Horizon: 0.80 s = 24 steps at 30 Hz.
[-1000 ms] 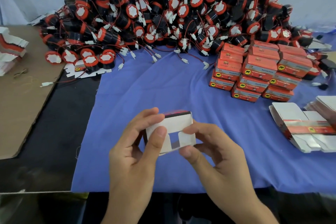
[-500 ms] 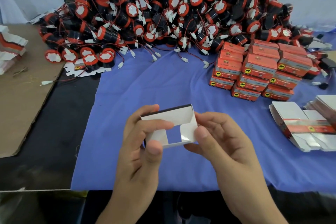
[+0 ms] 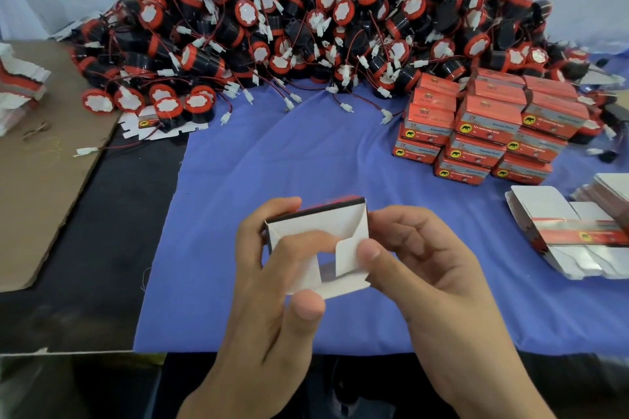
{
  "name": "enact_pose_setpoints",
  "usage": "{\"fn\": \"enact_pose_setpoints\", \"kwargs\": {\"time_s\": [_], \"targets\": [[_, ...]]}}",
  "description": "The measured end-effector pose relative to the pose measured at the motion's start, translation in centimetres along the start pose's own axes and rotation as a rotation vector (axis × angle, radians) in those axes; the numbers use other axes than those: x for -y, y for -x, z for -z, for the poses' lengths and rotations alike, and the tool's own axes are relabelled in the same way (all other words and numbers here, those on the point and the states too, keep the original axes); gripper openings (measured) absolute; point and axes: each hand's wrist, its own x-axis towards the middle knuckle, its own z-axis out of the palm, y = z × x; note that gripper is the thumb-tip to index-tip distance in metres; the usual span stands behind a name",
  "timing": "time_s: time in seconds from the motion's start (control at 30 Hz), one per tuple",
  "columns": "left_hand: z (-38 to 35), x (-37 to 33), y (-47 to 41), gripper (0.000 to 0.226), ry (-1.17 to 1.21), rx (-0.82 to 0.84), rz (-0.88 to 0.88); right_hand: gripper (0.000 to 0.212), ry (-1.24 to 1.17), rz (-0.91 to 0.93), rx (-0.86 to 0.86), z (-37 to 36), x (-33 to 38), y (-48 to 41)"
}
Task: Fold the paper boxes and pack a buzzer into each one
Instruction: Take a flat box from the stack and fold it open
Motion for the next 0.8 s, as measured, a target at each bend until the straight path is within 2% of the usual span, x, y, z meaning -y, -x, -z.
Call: {"fn": "enact_pose_setpoints", "kwargs": {"time_s": [0.17,0.23,0.27,0.33,0.43,0.47,0.63,0.8], "targets": [[-0.7,0.7,0.5,0.041,0.221,-0.065,-0.007,0.013,0.048,0.075,-0.048,0.1,-0.3,0.1],[-0.9,0.9,0.6,0.033,0.27,-0.08,-0.003,0.02,0.148,0.127,-0.038,0.0,-0.5,0.3],[-0.9,1.0,0.6,0.028,0.247,-0.086,0.004,0.021,0.195,0.153,-0.03,-0.1,-0.5,0.4],[-0.6,1.0,0.5,0.024,0.194,-0.102,0.022,0.006,0.232,0.19,0.024,0.2,-0.5,0.6],[-0.3,0.8,0.3,0.027,0.125,-0.153,0.032,0.032,0.196,0.153,0.129,0.6,-0.4,1.1],[-0.3,0.7,0.3,0.028,0.108,-0.176,0.036,0.034,0.212,0.171,0.136,0.6,-0.4,1.1],[-1.3,0.0,0.5,0.039,0.015,-0.263,0.056,0.018,0.356,0.281,0.006,0.2,-1.3,0.8],[-1.9,0.0,0.6,0.037,-0.08,-0.314,0.11,0.015,0.416,0.302,-0.088,-0.4,-1.4,0.9]]}}
